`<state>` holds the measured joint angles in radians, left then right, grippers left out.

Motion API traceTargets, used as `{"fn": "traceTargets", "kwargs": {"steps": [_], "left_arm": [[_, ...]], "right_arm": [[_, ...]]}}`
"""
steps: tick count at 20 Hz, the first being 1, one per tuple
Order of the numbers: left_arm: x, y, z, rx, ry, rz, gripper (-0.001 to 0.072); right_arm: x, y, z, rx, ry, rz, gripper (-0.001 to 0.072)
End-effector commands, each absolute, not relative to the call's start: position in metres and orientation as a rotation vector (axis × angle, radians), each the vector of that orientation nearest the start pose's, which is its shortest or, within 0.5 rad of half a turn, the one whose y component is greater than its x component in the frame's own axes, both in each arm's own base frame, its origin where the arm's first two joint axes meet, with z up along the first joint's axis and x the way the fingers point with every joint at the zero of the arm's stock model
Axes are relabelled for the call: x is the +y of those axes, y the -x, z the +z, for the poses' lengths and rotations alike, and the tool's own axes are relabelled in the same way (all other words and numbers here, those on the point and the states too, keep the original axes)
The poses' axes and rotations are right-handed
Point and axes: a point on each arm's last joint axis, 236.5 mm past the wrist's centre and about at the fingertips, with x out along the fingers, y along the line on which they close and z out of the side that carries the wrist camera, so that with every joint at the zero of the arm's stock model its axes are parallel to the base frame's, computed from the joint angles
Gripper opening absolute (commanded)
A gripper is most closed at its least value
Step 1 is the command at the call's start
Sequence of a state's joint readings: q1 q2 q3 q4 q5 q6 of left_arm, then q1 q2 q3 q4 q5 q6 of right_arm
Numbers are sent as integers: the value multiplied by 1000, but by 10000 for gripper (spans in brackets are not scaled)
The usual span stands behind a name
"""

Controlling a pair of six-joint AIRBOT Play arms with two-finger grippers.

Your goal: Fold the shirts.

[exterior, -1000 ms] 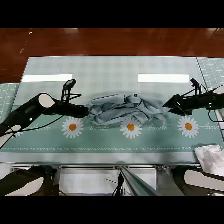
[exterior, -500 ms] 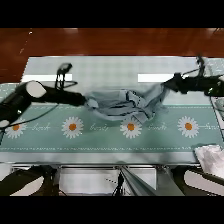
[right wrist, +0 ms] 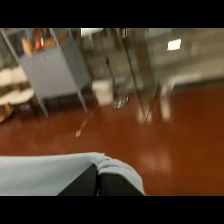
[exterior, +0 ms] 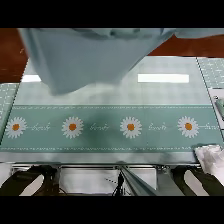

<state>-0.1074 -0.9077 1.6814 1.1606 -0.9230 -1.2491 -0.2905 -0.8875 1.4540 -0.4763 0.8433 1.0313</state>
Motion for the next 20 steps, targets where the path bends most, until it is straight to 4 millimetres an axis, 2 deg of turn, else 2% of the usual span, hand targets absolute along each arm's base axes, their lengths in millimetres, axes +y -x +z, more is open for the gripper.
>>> {"fn": "traceTargets", "kwargs": {"steps": [1, 3, 7, 9, 10, 12, 15, 17, 19, 20], "left_arm": [[-102, -282, 517, -114, -76, -413, 31], [-103, -258, 520, -113, -60, -428, 31], [-112, -219, 503, -25, -31, -487, 31], [-120, -210, 489, 44, 4, -531, 31], [-124, -208, 480, 93, 28, -547, 31], [-128, -217, 453, 211, 73, -560, 31], [-134, -246, 397, 404, 85, -569, 31], [-137, -272, 349, 542, 114, -565, 31], [-139, -296, 289, 704, 147, -554, 31], [-142, -308, 257, 780, 174, -549, 31]], "right_arm": [[60, -312, 490, -156, -259, 419, 23], [65, -287, 504, -199, -241, 410, 23], [65, -244, 537, -331, -240, 382, 23], [60, -239, 546, -370, -274, 365, 23], [56, -245, 546, -368, -278, 355, 23], [46, -272, 536, -330, -324, 346, 22], [27, -345, 505, -237, -474, 355, 23], [9, -407, 460, -129, -550, 331, 23], [9, -463, 404, -6, -583, 325, 22], [16, -488, 374, 54, -596, 329, 23]]}}
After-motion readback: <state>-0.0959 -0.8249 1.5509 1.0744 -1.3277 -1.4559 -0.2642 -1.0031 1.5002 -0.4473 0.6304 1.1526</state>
